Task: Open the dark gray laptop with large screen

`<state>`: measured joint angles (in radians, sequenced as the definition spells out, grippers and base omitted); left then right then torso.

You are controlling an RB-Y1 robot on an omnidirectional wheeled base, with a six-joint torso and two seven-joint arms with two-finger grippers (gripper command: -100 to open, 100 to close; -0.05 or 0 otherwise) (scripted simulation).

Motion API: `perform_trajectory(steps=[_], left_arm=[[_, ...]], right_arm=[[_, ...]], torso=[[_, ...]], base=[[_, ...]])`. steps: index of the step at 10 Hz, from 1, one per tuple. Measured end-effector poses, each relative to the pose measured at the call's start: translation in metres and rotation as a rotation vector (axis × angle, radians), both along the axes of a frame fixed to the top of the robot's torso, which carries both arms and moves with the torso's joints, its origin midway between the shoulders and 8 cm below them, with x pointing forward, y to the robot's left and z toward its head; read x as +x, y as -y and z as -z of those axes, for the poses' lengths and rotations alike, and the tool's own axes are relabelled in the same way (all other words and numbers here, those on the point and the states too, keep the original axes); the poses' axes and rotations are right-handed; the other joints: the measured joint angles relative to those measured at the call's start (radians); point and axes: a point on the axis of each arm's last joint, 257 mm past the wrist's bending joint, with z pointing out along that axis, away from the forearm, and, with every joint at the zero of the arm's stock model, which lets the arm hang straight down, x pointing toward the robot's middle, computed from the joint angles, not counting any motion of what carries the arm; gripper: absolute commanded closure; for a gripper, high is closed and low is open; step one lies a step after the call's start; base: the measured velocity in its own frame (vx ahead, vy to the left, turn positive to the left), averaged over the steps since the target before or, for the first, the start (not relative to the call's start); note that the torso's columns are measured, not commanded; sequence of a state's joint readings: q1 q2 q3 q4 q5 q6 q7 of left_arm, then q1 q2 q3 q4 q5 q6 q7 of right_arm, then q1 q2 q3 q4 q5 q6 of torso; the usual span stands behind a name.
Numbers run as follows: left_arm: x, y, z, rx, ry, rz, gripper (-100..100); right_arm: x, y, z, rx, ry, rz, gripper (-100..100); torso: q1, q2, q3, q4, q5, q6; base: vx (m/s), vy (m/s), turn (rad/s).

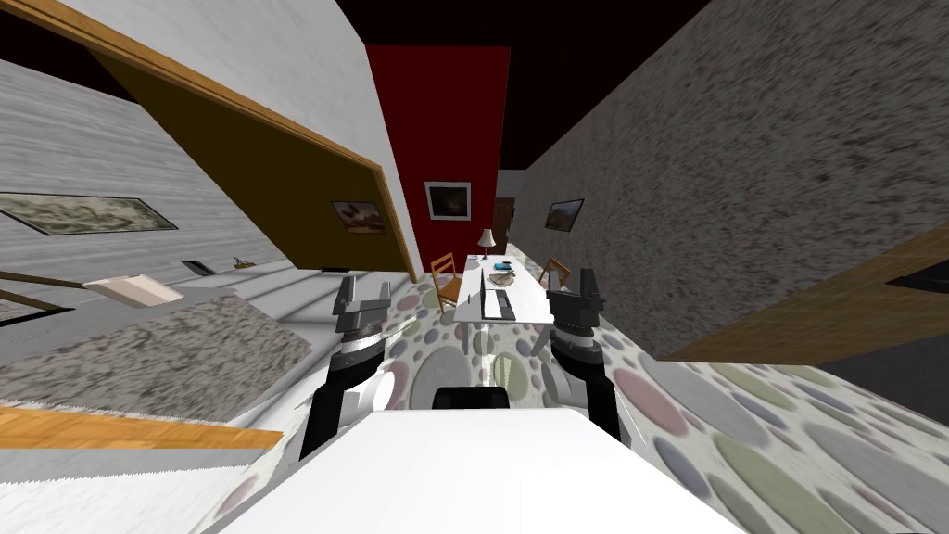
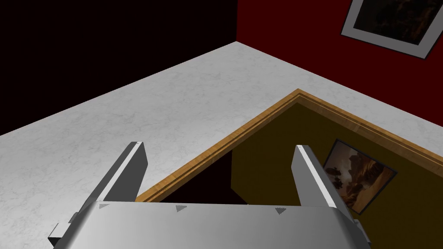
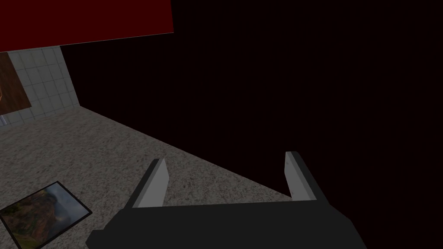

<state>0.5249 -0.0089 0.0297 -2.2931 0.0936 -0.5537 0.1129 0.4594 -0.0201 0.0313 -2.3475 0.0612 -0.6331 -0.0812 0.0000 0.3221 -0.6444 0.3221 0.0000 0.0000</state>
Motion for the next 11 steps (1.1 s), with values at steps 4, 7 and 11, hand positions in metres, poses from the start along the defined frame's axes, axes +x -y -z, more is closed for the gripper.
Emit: perform_trajectory(steps=[4,7,11], left_arm=[[0.000,0.000,0.000,0.000,0.000,0.000,0],[0.000,0.000,0.000,0.000,-0.001,0.000,0],[0.000,0.000,0.000,0.000,-0.001,0.000,0]], right_arm=[[0.000,0.000,0.000,0.000,0.000,0.000,0],[0.001,-0.003,0.002,-0.014,-0.016,-0.033,-100],[0.006,-0.001,0.012,0.016,-0.076,-0.138,-100]], torso=[[0.000,0.296,-0.590,0.295,0.000,0.000],[0.000,0.412,-0.826,0.412,0.000,0.000],[0.000,0.416,-0.832,0.416,0.000,0.000]], base=[[0.000,0.000,0.000],[0.013,0.010,0.026],[0.022,0.024,0.039]])
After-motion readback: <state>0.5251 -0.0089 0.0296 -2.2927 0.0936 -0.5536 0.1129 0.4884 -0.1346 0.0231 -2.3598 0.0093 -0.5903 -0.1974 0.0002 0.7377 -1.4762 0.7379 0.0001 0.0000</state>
